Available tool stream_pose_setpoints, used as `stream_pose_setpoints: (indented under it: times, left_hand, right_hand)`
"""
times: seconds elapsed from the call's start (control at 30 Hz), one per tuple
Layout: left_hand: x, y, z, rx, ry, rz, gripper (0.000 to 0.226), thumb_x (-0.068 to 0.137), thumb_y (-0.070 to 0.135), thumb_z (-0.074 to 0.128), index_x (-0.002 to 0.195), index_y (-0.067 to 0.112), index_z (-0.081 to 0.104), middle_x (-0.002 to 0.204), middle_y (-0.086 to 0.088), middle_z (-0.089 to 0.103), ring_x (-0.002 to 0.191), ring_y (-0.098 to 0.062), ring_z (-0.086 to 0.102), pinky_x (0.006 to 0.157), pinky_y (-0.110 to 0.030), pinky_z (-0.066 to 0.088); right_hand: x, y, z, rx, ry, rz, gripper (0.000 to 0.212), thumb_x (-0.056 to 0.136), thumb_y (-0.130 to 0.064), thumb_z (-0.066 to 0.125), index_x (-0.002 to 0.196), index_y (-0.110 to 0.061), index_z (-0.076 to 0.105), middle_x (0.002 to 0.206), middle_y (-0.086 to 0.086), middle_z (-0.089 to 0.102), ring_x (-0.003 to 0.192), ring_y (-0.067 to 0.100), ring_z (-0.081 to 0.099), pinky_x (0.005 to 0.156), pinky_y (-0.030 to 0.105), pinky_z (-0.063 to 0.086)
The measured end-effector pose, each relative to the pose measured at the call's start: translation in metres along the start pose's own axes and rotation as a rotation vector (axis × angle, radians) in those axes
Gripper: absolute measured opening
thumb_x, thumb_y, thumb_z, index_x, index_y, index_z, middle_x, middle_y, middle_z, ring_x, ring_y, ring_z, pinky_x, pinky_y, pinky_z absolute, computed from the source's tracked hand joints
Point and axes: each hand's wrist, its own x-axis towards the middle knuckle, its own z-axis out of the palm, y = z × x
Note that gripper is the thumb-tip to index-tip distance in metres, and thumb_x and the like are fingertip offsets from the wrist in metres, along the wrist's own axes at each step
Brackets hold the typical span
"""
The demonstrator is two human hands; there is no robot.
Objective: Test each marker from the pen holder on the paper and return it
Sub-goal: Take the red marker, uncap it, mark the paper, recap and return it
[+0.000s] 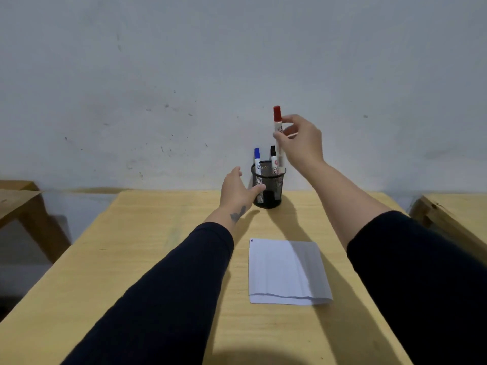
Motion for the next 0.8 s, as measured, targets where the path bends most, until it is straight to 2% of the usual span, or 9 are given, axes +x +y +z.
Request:
stream_pose_setpoints:
  times: [0.07,0.17,0.33,0.4,0.47,0.57,0.63,0.7,0.8]
  left_hand:
    - [0.011,-0.002,0.012,0.017,-0.021,-0.003,0.093,0.078,0.031,0.075,0.149,0.008,0.019,0.152,-0.008,0.033,0.14,-0.023,0.032,0.11,-0.034,0.03]
    - [0.024,-0.005,0.029,0.013,-0.051,-0.004,0.101,0.073,0.032,0.079,0.148,0.007,0.016,0.152,-0.009,0.03,0.141,-0.024,0.029,0.111,-0.034,0.028]
    - [0.04,-0.014,0.05,-0.065,-0.017,0.007,0.08,0.057,0.037,0.085,0.122,0.021,0.043,0.12,-0.002,0.057,0.11,-0.022,0.058,0.092,-0.042,0.051]
    - [0.041,-0.014,0.052,-0.082,-0.014,0.035,0.071,0.064,0.03,0.083,0.123,0.021,0.044,0.119,0.0,0.058,0.107,-0.02,0.059,0.085,-0.034,0.05]
    - [0.043,-0.016,0.054,-0.079,-0.01,0.048,0.066,0.073,0.023,0.078,0.128,0.016,0.043,0.122,-0.002,0.057,0.108,-0.02,0.057,0.08,-0.028,0.043]
    - [0.044,-0.019,0.054,-0.067,-0.004,0.052,0.065,0.076,0.022,0.076,0.129,0.013,0.042,0.125,-0.005,0.056,0.111,-0.022,0.056,0.08,-0.028,0.041]
    - [0.045,-0.019,0.054,-0.061,-0.002,0.048,0.066,0.075,0.024,0.078,0.129,0.013,0.042,0.125,-0.006,0.056,0.112,-0.023,0.056,0.082,-0.029,0.043]
    - [0.045,-0.02,0.054,-0.054,0.005,0.042,0.069,0.073,0.026,0.079,0.13,0.012,0.042,0.125,-0.006,0.056,0.112,-0.023,0.056,0.083,-0.029,0.044]
    - [0.046,-0.021,0.055,-0.063,0.014,0.051,0.072,0.072,0.024,0.079,0.133,0.013,0.041,0.126,-0.005,0.056,0.113,-0.021,0.056,0.084,-0.028,0.044]
  right_hand:
    - [0.017,0.005,0.009,0.023,0.019,0.026,0.026,0.088,-0.016,0.063,0.114,-0.019,0.062,0.079,-0.003,0.06,0.064,0.004,0.054,0.053,0.006,0.038]
    - [0.029,0.021,0.027,-0.01,-0.017,0.098,0.027,0.087,-0.013,0.062,0.113,-0.017,0.062,0.072,-0.006,0.056,0.059,-0.001,0.051,0.046,0.001,0.036]
    - [0.029,0.053,0.062,-0.22,-0.198,0.183,0.023,0.083,-0.009,0.06,0.104,-0.011,0.067,0.097,0.007,0.068,0.08,0.021,0.06,0.067,0.024,0.044]
    - [0.03,0.061,0.072,-0.328,-0.261,0.199,0.018,0.08,-0.008,0.058,0.095,-0.009,0.068,0.092,0.009,0.067,0.076,0.024,0.057,0.057,0.024,0.04]
    - [0.032,0.062,0.077,-0.432,-0.289,0.218,0.006,0.08,-0.008,0.056,0.084,-0.008,0.061,0.074,0.007,0.057,0.071,0.025,0.052,0.045,0.024,0.028]
    - [0.035,0.06,0.08,-0.489,-0.294,0.229,0.01,0.08,-0.004,0.056,0.074,-0.011,0.053,0.064,0.001,0.045,0.071,0.025,0.052,0.043,0.023,0.026]
    - [0.036,0.057,0.078,-0.444,-0.239,0.236,0.007,0.081,-0.002,0.057,0.079,-0.008,0.06,0.077,0.007,0.059,0.078,0.028,0.059,0.05,0.023,0.039]
    - [0.039,0.055,0.072,-0.362,-0.12,0.226,0.019,0.083,-0.001,0.058,0.099,-0.004,0.067,0.1,0.013,0.067,0.091,0.03,0.065,0.07,0.029,0.05]
    - [0.041,0.058,0.061,-0.336,-0.019,0.216,0.023,0.086,-0.011,0.063,0.11,-0.009,0.065,0.113,0.012,0.065,0.102,0.03,0.063,0.078,0.032,0.049]
